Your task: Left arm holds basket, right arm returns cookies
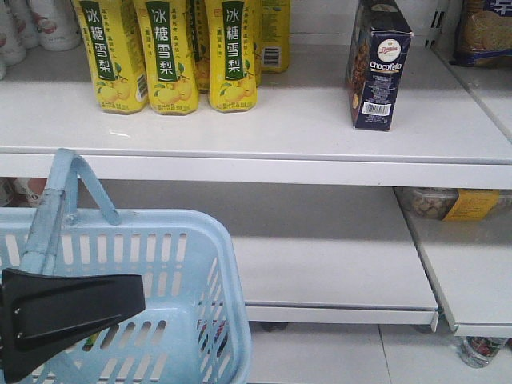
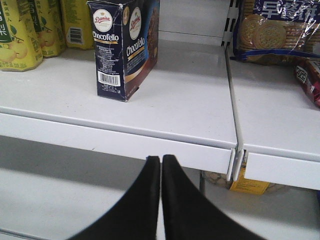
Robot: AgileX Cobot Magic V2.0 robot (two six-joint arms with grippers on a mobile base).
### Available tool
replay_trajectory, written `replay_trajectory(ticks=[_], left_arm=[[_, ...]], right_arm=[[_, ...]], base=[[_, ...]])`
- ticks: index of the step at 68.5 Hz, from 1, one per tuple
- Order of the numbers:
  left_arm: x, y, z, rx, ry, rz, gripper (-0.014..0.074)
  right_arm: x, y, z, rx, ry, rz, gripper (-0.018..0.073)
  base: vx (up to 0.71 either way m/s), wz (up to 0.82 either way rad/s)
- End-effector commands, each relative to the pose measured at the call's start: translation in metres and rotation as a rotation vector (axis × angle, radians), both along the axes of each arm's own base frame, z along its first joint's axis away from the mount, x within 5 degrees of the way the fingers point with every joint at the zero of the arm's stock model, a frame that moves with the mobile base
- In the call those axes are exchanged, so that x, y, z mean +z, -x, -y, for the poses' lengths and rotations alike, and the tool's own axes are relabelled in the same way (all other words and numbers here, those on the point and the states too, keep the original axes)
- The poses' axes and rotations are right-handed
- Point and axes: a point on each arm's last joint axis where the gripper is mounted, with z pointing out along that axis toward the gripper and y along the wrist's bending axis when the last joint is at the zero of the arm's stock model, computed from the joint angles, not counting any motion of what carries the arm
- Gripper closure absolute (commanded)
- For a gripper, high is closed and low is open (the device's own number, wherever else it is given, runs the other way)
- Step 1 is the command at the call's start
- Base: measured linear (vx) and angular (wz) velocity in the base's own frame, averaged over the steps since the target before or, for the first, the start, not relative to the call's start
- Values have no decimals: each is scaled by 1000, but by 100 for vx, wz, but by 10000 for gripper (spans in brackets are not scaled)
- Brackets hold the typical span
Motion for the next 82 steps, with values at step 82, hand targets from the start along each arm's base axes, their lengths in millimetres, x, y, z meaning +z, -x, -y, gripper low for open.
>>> replay_trajectory(ticks=[82], left_arm=[[43,113,-46,23,168,492,603]], right_arm=[[13,-1,-1,12,1,83,566]], base=[[0,0]])
